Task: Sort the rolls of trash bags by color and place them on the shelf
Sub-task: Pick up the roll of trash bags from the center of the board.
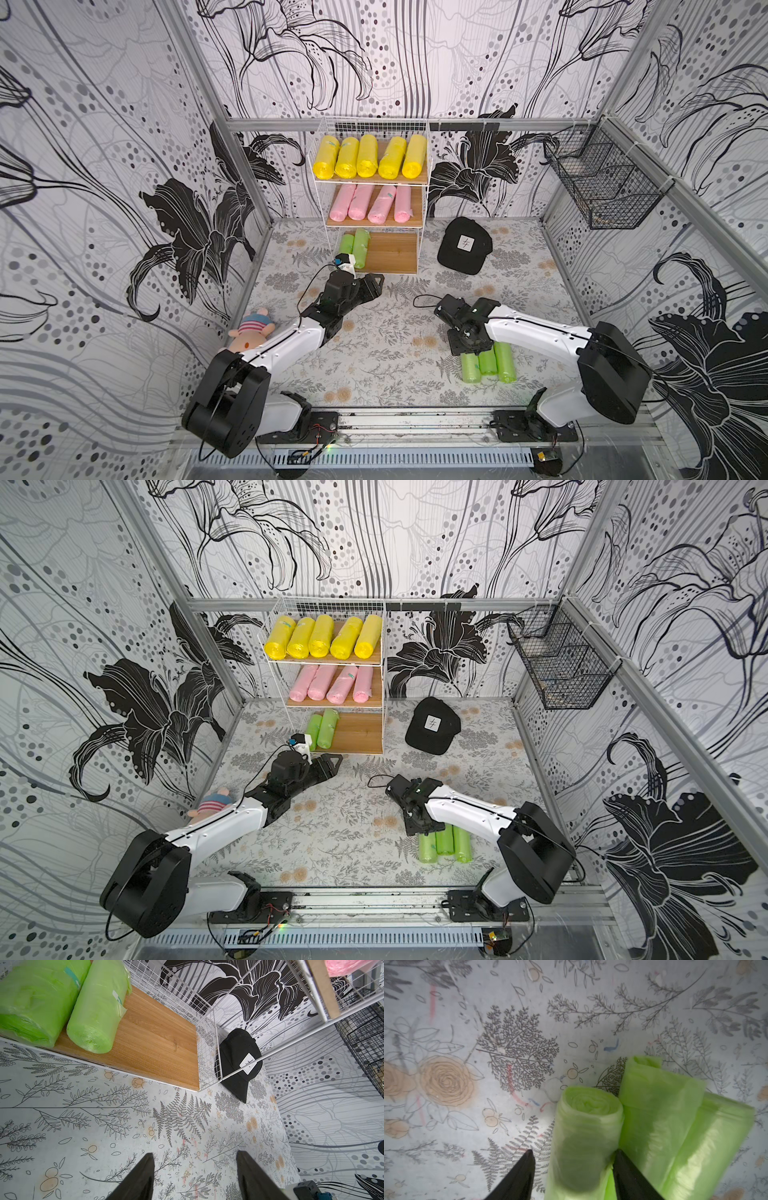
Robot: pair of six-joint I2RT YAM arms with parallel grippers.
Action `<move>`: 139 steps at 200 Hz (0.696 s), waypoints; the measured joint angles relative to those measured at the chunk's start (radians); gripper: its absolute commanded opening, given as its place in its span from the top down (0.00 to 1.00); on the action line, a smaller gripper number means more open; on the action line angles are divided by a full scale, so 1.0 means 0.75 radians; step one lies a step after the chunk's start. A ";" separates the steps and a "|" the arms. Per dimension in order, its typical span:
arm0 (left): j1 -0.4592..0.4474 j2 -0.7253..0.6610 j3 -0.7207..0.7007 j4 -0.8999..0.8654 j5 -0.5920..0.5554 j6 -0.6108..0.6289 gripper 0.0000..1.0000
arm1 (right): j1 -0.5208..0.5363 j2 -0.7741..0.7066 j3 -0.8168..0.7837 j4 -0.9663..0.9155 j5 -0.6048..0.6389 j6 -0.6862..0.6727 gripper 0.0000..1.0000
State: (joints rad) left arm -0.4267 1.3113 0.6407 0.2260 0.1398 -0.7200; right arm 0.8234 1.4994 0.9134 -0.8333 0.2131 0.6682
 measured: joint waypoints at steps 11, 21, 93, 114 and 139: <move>-0.002 0.000 0.000 -0.003 0.000 0.001 0.35 | 0.000 0.011 -0.004 0.008 0.010 0.000 0.36; -0.004 0.000 0.000 -0.004 0.000 0.002 0.35 | 0.000 0.020 -0.007 0.019 0.017 0.000 0.36; -0.009 0.000 0.000 -0.004 0.014 0.001 0.35 | -0.002 0.090 -0.044 0.161 0.040 -0.007 0.56; -0.015 -0.011 0.000 -0.005 0.019 0.000 0.35 | -0.012 0.087 -0.044 0.233 0.026 -0.011 0.60; -0.016 -0.065 -0.010 0.010 0.039 -0.014 0.34 | -0.028 0.043 -0.044 0.348 -0.002 -0.008 0.62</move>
State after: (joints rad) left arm -0.4389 1.2625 0.6331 0.2337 0.1688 -0.7303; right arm 0.8021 1.5314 0.8803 -0.5720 0.2115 0.6621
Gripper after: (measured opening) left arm 0.658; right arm 0.388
